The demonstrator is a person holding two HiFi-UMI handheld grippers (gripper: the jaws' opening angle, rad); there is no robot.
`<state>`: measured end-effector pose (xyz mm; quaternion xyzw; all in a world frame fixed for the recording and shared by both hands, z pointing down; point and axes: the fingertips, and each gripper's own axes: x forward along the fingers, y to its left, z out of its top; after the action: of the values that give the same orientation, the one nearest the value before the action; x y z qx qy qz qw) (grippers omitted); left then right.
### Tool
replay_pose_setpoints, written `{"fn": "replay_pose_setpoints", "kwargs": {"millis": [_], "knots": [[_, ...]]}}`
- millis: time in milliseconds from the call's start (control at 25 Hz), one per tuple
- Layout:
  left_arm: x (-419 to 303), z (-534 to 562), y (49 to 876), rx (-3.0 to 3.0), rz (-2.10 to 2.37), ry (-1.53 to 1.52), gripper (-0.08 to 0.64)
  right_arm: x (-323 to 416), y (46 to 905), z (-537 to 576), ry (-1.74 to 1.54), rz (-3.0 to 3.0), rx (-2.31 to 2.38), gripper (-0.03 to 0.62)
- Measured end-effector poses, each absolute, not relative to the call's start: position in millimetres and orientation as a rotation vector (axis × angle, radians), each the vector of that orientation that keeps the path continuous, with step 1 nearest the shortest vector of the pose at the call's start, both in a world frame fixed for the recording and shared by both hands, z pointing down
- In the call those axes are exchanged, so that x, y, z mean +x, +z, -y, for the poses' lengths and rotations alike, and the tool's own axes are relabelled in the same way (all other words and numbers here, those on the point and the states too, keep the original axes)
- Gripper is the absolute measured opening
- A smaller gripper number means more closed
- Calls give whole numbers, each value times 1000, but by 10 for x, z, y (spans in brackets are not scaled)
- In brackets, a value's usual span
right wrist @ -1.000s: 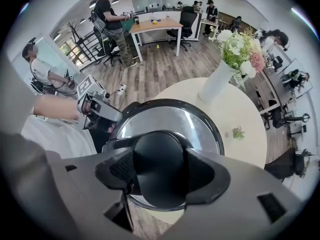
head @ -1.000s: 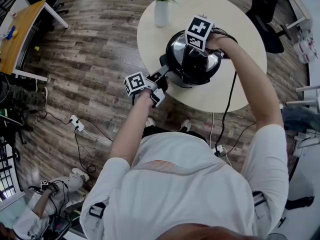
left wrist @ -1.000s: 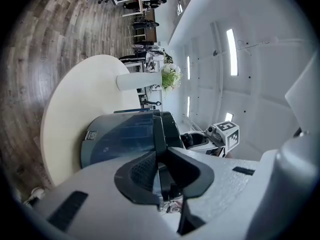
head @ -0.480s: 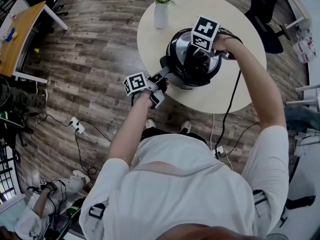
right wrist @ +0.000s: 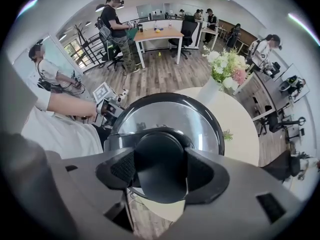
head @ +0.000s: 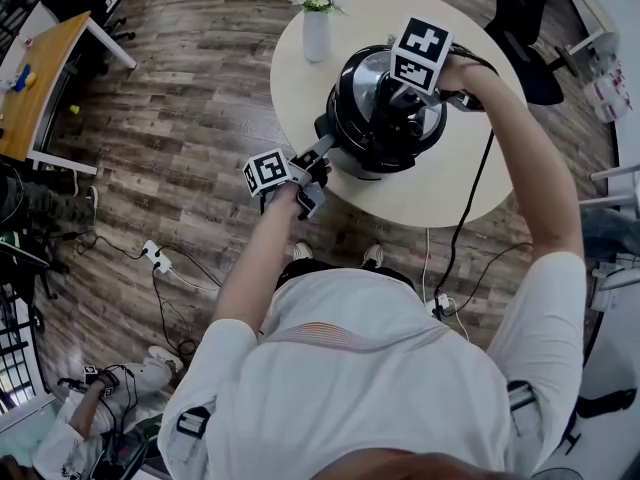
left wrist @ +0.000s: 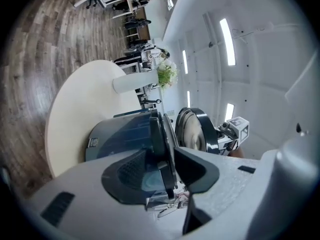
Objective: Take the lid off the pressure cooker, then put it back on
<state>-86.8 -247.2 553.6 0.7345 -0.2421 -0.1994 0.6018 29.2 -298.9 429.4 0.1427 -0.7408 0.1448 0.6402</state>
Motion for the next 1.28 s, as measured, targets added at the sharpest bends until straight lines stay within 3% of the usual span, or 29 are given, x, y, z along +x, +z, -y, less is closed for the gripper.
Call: {"fn": "replay_pose_setpoints", "kwargs": {"millis": [80, 120, 360, 600, 800, 1080, 1280], "knots": [[-896, 2399, 5507, 1762, 593, -441, 243, 355, 4258, 3011, 321, 1691, 353, 295], [-914, 2354, 5506, 1806, 629, -404, 266, 404, 4251, 3019, 319, 1690, 365, 295], [-1066, 2291, 5318, 2136, 1055, -64, 287, 820, 4244, 2952, 347, 1675, 391, 295], [-1088, 2530, 4492, 2452, 1391, 114, 285, 1052, 4182, 2910, 373, 1663, 432, 295], [-594, 2619, 3881, 2643, 1385, 70, 236, 1463, 4172, 2747, 432, 1667, 478, 293], [280, 2453, 3634, 2767, 1208, 11, 24, 2295, 4261, 2419, 526, 1633, 566, 293], [923, 2385, 3664, 2823, 1109, 54, 5, 2885, 4473, 2178, 568, 1583, 645, 293]]}}
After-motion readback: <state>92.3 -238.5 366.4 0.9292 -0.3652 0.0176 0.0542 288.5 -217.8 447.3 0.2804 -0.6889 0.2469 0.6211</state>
